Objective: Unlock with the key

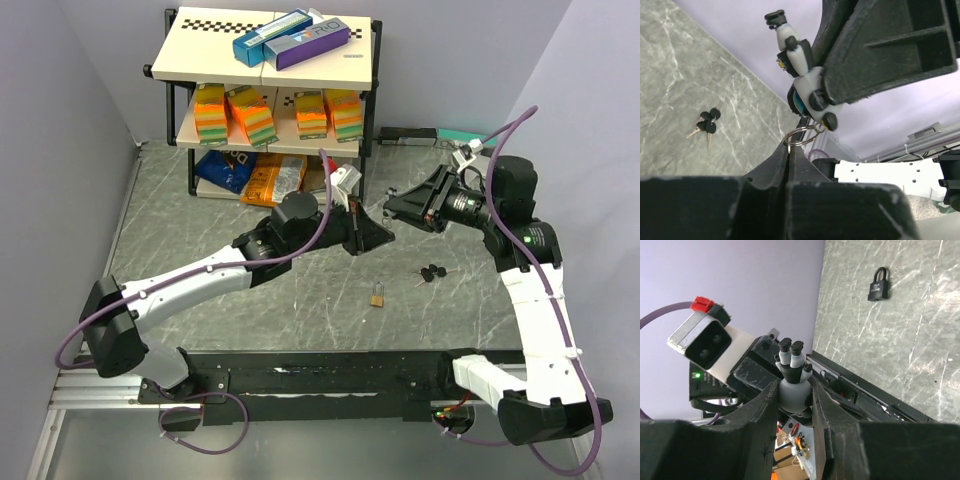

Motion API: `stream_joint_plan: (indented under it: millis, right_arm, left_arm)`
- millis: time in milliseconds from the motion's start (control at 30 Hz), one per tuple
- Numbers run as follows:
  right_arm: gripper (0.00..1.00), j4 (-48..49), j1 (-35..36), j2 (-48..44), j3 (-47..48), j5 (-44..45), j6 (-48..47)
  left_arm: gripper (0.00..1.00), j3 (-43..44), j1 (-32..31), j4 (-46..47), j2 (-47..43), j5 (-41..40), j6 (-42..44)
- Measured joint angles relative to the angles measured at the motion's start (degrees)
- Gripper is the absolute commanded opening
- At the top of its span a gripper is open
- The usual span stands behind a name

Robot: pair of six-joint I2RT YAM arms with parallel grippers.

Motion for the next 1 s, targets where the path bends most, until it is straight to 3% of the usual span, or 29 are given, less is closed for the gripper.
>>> stream_joint_plan:
  millis: [267,333,433,467,567,600,800,1000]
  right_arm:
    - [0.0,-0.3,0.0,-0.4,-3.6,3.2,-2.3]
    - [0.06,-0.6,0.0,-0.6,-5.2,4.4,-4.3]
    - [0.28,-1.4,0.5,-1.6,-9.2,5.3,-7.7]
    - [0.47,-1.7,0.7,-2.0,-10.4,5.3,-8.8]
    - [0.71,-1.7,0.9,-3.4,-12.8,5.6,-12.5]
    - [0.74,-1.2,0.8,-4.2,-13.3,5.7,-14.2]
    - [0.73,2.6,0.6,-9.3,-16.2,1.1,-22.7]
    - [0.58,4.2,4.9,-11.2,-20.3,-4.2,-28.7]
  left_arm:
    - [0.01,-1.6,0.0,-7.1,-3.2,-0.4,3.7]
    - [0.01,-1.8,-0.1,-9.6,-3.9,-0.4,5.3]
    - [0.01,-1.5,-0.1,-14.2,-4.5,-0.4,9.1]
    - [0.01,-1.0,-0.3,-16.7,-4.4,-0.4,10.8]
    - [0.01,1.5,-0.7,-24.1,-3.6,0.2,15.4]
    - [0.01,2.7,-0.7,-27.2,-3.2,0.7,17.0]
    - [0.01,9.6,-0.7,-41.3,-0.7,7.3,23.5]
    - [0.01,10.3,-0.7,-48.5,-0.3,16.1,24.8]
